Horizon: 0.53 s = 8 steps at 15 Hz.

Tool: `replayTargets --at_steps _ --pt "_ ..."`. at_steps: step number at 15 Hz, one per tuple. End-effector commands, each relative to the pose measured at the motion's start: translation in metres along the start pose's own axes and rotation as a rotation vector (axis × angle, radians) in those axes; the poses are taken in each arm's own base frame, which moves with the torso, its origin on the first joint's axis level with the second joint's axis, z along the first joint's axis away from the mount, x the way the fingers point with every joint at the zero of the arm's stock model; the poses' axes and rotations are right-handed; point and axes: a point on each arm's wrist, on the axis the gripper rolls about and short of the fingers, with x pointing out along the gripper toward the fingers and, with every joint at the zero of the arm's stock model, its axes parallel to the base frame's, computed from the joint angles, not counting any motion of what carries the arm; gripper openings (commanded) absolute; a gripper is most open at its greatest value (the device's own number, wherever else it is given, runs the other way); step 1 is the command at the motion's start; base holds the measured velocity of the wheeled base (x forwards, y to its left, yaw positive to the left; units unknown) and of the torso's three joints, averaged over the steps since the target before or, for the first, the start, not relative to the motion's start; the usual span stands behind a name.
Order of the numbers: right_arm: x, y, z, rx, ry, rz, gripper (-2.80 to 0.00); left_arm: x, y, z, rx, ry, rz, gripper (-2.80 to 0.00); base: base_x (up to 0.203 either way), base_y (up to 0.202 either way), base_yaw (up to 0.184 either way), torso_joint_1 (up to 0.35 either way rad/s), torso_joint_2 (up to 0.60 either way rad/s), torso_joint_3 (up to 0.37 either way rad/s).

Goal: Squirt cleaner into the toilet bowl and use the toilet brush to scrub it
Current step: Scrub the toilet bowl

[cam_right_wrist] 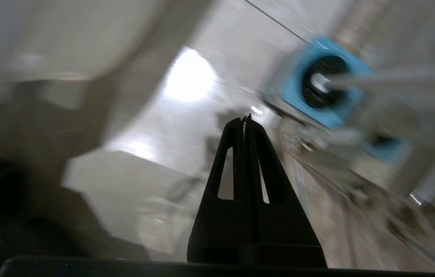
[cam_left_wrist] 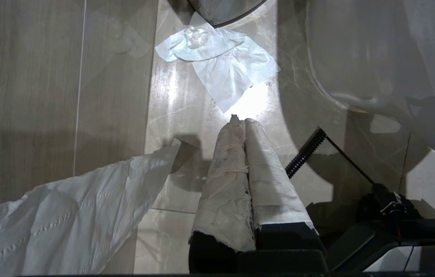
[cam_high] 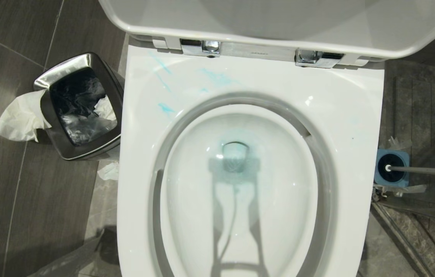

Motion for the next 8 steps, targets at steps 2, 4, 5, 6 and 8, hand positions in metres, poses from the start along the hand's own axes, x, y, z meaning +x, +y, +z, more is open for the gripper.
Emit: replayTargets --at_steps 2,4,5,6,8 --pt "0.017 -0.004 -0.012 0.037 0.158 -0.067 -2.80 0.000 0.000 0.000 0.000 0.002 0.000 -2.80 0.000 0.000 0.000 0.000 0.00 0.000" --pt "0.026 -0.005 -0.018 0.051 0.219 -0.050 -2.80 0.000 0.000 0.000 0.000 0.002 0.000 -2.80 0.000 0.000 0.000 0.000 0.00 0.000" --pt "0.032 -0.006 -0.020 0.059 0.241 -0.044 -2.80 0.000 0.000 0.000 0.000 0.003 0.000 -2.80 0.000 0.000 0.000 0.000 0.00 0.000" --pt "0.039 -0.007 -0.023 0.075 0.265 -0.038 -2.80 0.000 0.000 0.000 0.000 0.002 0.000 -2.80 0.000 0.000 0.000 0.000 0.00 0.000" --pt "0.055 -0.010 -0.028 0.125 0.302 -0.038 -2.80 0.000 0.000 0.000 0.000 0.003 0.000 -2.80 0.000 0.000 0.000 0.000 0.00 0.000"
